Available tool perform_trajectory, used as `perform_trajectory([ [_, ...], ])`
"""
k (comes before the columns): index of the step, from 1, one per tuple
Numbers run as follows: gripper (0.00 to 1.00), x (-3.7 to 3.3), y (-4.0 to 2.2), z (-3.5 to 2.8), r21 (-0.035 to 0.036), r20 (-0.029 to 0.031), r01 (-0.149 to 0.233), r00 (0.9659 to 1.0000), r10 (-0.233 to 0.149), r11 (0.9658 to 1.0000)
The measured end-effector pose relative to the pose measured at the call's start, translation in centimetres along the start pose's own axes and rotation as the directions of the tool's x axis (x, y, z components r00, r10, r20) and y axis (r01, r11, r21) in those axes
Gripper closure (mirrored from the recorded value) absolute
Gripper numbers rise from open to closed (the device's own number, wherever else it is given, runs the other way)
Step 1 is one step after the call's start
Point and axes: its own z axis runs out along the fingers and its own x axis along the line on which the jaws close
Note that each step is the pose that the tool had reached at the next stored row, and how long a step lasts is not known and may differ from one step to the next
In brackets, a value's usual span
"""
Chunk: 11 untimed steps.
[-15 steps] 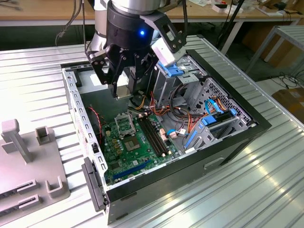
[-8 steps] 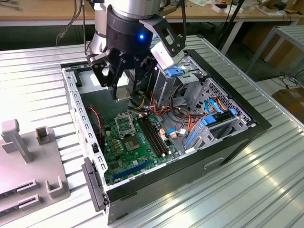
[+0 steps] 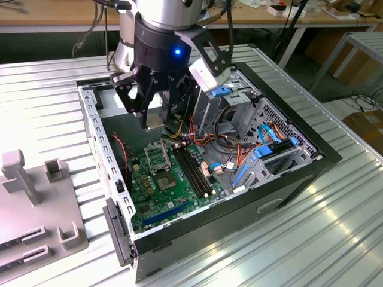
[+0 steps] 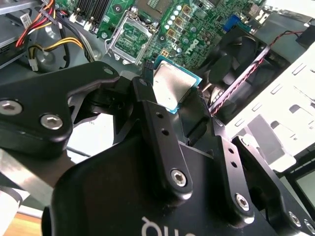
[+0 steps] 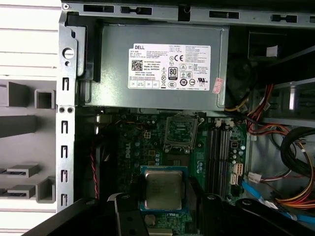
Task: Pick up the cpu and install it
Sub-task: 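Place the cpu into insertion slot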
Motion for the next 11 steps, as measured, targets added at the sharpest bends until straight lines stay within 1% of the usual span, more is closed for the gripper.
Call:
perform_trajectory([
  [11,0.53,-0.01,-0.01,0.79,0.0,-0.0001,0.0,1.0,0.0,1.0],
])
